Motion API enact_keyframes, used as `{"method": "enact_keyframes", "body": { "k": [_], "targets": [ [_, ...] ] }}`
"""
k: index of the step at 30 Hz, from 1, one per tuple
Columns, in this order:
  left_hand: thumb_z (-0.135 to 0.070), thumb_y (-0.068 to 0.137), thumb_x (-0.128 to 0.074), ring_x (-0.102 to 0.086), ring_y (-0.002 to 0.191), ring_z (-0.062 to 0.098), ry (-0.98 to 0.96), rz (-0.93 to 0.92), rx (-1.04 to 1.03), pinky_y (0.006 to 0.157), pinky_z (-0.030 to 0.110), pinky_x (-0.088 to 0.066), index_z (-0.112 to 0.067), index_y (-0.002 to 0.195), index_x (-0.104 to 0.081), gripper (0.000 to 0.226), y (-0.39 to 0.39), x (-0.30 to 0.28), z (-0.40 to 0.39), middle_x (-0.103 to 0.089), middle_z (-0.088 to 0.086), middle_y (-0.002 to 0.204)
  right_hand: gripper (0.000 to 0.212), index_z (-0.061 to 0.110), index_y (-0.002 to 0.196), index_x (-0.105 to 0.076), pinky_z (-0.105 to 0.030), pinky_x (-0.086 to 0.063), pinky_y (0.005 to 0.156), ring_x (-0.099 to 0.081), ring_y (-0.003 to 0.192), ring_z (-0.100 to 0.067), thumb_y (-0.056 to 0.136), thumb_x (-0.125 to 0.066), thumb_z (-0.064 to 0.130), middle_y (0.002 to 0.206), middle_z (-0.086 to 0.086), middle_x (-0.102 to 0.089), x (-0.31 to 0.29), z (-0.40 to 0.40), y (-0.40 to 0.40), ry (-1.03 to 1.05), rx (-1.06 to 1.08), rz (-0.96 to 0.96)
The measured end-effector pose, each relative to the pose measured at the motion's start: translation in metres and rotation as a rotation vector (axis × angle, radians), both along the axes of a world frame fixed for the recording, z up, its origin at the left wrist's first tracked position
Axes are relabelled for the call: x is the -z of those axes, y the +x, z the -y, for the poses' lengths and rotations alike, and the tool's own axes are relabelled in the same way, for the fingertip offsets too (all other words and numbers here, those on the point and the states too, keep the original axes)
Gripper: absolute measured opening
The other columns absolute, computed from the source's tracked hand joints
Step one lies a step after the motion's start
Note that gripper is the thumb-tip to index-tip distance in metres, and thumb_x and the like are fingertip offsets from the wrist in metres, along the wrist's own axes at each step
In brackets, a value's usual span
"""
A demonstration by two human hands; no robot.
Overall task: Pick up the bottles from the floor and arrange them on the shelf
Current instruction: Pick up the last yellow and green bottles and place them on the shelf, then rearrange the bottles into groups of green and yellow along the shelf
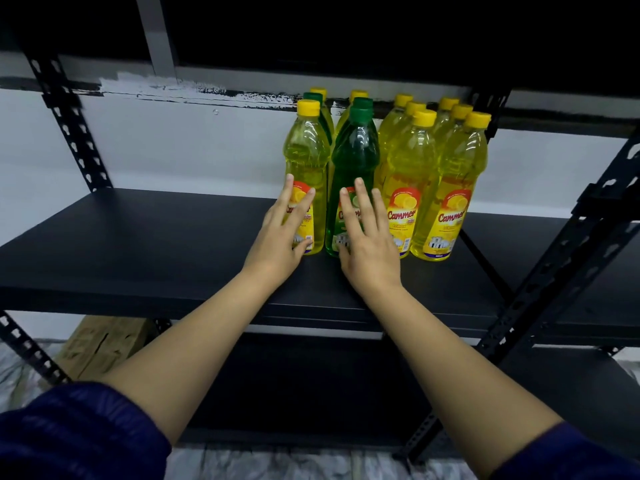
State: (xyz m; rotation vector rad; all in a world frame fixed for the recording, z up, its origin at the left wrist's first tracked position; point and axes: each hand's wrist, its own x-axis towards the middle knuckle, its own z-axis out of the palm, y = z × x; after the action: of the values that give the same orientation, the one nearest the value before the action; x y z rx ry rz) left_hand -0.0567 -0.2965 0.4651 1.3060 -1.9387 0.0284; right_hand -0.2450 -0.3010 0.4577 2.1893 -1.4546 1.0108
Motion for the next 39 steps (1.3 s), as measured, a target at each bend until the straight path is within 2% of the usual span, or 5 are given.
{"method": "enact_keyframes", "body": {
  "k": [4, 14, 18, 25, 39],
  "targets": [
    [-0.008, 0.089, -0.079, -0.026, 0.153, 0.025, -0.025, 0.026, -0.017, 0.106, 0.027, -0.036, -0.038, 0.163, -0.023, 0.097, -0.001, 0.0, 0.007, 0.008, -0.008, 0.174, 0.092, 0.014, 0.169, -0.016, -0.053, -0.032, 0.126, 0.001, 0.164, -0.035, 0.094, -0.069, 0.005, 0.178, -0.007, -0.002, -0.002, 0.016, 0.001, -0.016, 0.004, -0.102],
    [-0.013, 0.089, -0.08, -0.024, 0.154, 0.025, 0.011, 0.05, -0.058, 0.108, 0.028, -0.036, -0.038, 0.164, -0.019, 0.1, 0.001, 0.002, 0.006, 0.008, -0.008, 0.173, 0.095, 0.016, 0.169, -0.015, -0.055, -0.032, 0.126, 0.001, 0.164, -0.035, 0.093, -0.068, 0.0, 0.178, -0.005, -0.002, 0.0, 0.016, 0.0, 0.03, 0.014, -0.046],
    [-0.026, 0.092, -0.078, -0.02, 0.156, 0.025, 0.065, 0.022, -0.089, 0.114, 0.045, -0.045, -0.039, 0.164, -0.017, 0.095, 0.008, -0.002, -0.003, 0.002, -0.007, 0.173, 0.093, 0.019, 0.17, -0.014, -0.057, -0.028, 0.127, 0.0, 0.164, -0.031, 0.097, -0.07, 0.028, 0.178, -0.003, -0.004, 0.001, -0.002, -0.001, 0.092, -0.028, 0.061],
    [-0.091, 0.085, -0.032, -0.003, 0.161, 0.028, 0.304, 0.175, -0.403, 0.126, 0.061, -0.011, -0.042, 0.163, -0.021, 0.092, 0.083, -0.003, -0.064, -0.008, -0.001, 0.174, 0.091, 0.04, 0.169, -0.007, -0.061, -0.008, 0.129, 0.005, 0.164, -0.027, 0.096, -0.045, 0.077, 0.178, 0.005, 0.001, 0.013, -0.066, 0.048, 0.296, -0.017, 0.116],
    [-0.1, 0.077, -0.023, -0.005, 0.161, 0.022, 0.454, 0.27, -0.372, 0.127, 0.059, -0.006, -0.043, 0.161, -0.023, 0.101, 0.173, -0.022, -0.128, -0.015, -0.004, 0.173, 0.095, 0.043, 0.166, -0.021, -0.058, -0.013, 0.13, -0.01, 0.164, -0.027, 0.085, -0.03, 0.092, 0.177, 0.004, -0.015, -0.001, -0.093, 0.094, 0.453, 0.101, 0.013]
  ]
}}
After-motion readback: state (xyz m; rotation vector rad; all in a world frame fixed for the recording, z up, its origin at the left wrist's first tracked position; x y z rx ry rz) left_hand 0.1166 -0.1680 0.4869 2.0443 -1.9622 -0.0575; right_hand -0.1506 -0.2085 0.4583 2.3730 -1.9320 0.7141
